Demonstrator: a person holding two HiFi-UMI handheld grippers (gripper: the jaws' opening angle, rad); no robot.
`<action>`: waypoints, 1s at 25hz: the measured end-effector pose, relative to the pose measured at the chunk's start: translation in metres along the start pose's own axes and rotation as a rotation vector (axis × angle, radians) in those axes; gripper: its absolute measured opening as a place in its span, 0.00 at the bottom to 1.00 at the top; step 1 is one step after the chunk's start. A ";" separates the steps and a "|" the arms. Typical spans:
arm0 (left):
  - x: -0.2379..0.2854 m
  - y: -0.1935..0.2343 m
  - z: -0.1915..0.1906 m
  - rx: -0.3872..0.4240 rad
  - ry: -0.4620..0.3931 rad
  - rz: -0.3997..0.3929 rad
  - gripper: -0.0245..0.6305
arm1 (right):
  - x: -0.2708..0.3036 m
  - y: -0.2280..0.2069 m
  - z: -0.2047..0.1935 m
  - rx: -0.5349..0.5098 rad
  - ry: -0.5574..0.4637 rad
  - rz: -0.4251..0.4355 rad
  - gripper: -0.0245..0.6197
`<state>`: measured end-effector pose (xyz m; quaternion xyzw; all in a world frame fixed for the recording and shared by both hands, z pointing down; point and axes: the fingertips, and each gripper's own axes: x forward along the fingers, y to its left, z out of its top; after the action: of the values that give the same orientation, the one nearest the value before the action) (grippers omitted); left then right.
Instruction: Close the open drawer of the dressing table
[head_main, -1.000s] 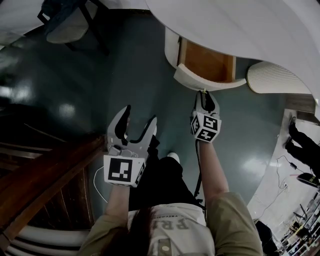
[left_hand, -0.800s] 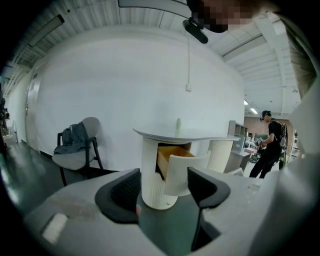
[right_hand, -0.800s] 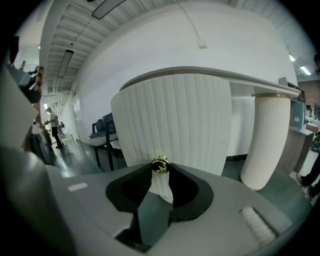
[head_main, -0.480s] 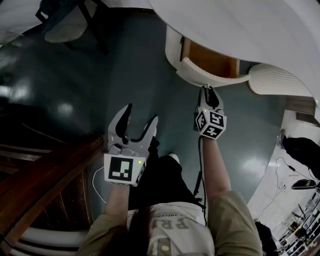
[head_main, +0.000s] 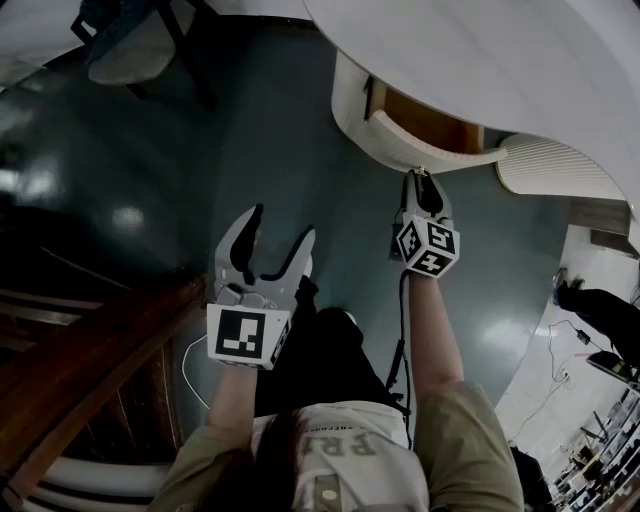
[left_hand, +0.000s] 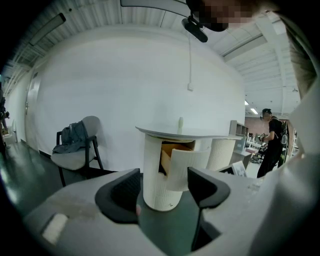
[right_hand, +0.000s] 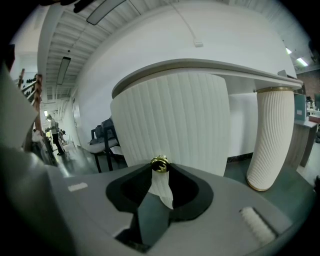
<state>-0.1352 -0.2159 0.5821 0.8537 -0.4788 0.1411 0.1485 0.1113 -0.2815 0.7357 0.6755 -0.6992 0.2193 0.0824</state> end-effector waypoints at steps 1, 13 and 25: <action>0.001 0.001 0.000 0.003 -0.002 -0.002 0.51 | 0.001 0.000 0.001 0.003 -0.002 0.000 0.21; 0.013 0.006 -0.003 -0.005 0.007 -0.004 0.51 | 0.019 -0.003 0.010 0.042 -0.010 0.015 0.21; 0.016 0.015 -0.005 -0.013 0.011 0.009 0.51 | 0.033 -0.006 0.019 0.100 -0.025 0.004 0.20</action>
<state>-0.1407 -0.2336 0.5945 0.8498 -0.4826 0.1434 0.1562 0.1179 -0.3197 0.7338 0.6801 -0.6896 0.2456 0.0393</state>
